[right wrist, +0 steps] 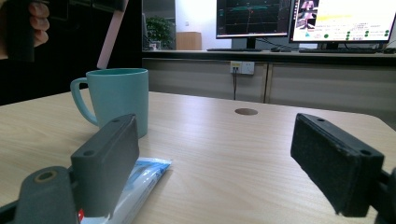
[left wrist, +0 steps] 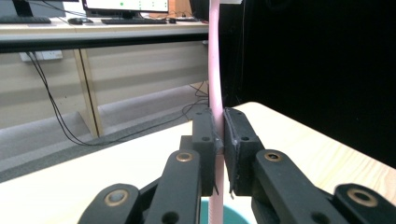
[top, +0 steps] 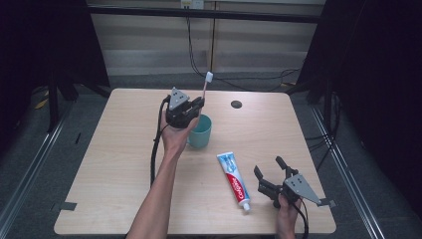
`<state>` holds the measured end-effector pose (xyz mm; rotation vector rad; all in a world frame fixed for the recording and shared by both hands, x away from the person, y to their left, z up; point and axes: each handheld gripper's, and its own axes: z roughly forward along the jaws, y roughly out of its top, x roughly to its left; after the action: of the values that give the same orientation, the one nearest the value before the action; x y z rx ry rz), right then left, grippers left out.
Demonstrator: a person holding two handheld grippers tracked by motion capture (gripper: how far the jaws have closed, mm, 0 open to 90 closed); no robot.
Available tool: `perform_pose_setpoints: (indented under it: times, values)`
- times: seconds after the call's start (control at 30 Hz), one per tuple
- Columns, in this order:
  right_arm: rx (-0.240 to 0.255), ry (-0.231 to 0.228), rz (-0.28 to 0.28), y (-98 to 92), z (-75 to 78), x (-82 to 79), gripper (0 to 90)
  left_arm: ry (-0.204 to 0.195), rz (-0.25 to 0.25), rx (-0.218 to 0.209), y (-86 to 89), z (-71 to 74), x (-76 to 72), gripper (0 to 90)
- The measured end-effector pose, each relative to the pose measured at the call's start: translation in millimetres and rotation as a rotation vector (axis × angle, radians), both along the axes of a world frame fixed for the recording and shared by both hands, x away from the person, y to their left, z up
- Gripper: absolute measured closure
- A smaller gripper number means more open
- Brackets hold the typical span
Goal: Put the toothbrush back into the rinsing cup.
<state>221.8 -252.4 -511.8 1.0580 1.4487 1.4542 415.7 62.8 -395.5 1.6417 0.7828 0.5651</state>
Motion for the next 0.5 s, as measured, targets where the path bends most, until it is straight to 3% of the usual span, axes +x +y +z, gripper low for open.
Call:
perform_pose_setpoints:
  times: [0.5]
  values:
    - [0.000, -0.002, -0.001, 0.0, -0.1, 0.2, 14.8, 0.042, 0.001, -0.021, 3.0, -16.7, 0.9, 83.6]
